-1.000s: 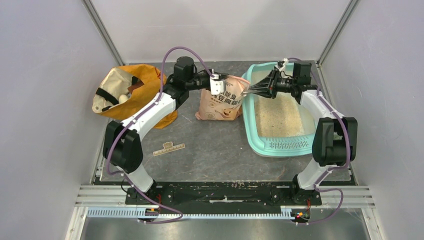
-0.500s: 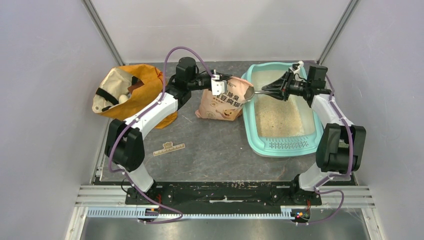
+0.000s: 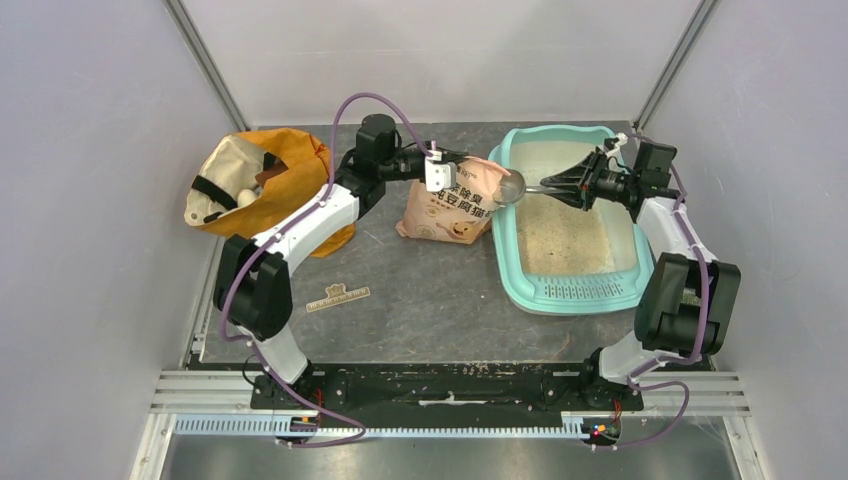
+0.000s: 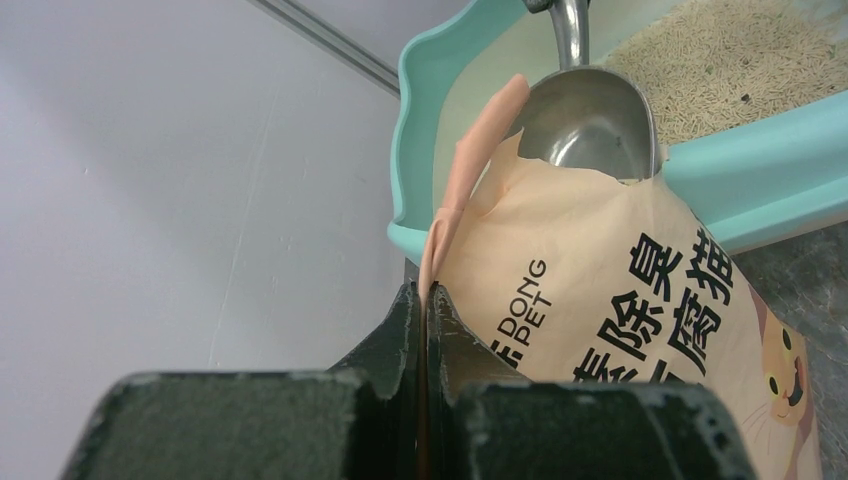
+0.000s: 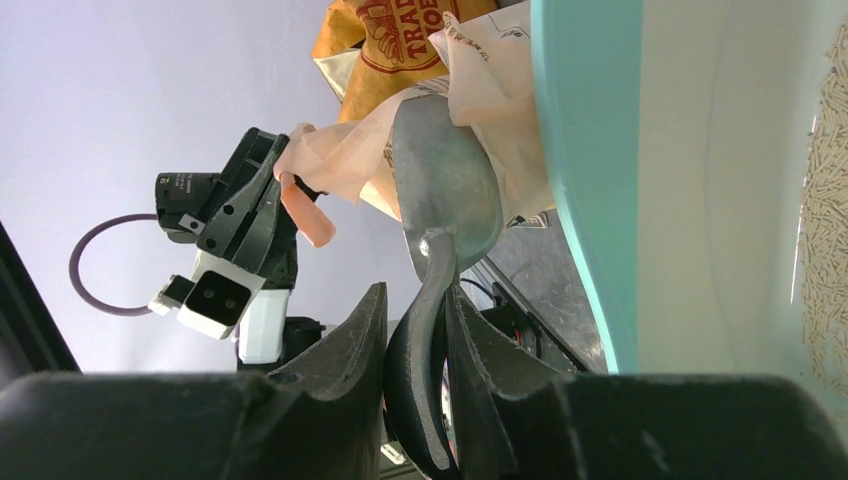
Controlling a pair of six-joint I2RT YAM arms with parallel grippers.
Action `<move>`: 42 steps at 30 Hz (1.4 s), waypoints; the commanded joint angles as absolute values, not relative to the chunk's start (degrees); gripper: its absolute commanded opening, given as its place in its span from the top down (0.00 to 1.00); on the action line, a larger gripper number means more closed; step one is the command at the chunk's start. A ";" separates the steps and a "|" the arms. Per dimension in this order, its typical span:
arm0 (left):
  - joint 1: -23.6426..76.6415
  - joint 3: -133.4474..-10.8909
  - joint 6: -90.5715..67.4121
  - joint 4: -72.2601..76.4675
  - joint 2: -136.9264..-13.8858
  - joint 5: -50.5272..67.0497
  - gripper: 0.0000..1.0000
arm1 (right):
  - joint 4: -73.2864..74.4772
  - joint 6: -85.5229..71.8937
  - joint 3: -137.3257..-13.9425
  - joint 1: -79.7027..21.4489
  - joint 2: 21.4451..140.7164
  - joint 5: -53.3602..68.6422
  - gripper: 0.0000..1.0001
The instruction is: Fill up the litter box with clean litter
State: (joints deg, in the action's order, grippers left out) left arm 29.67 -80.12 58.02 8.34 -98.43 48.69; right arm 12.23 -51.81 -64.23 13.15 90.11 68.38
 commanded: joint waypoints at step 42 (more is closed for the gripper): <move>29.74 -85.98 63.11 8.97 -99.57 50.70 0.98 | 35.87 -32.77 -68.60 29.31 86.15 75.58 1.00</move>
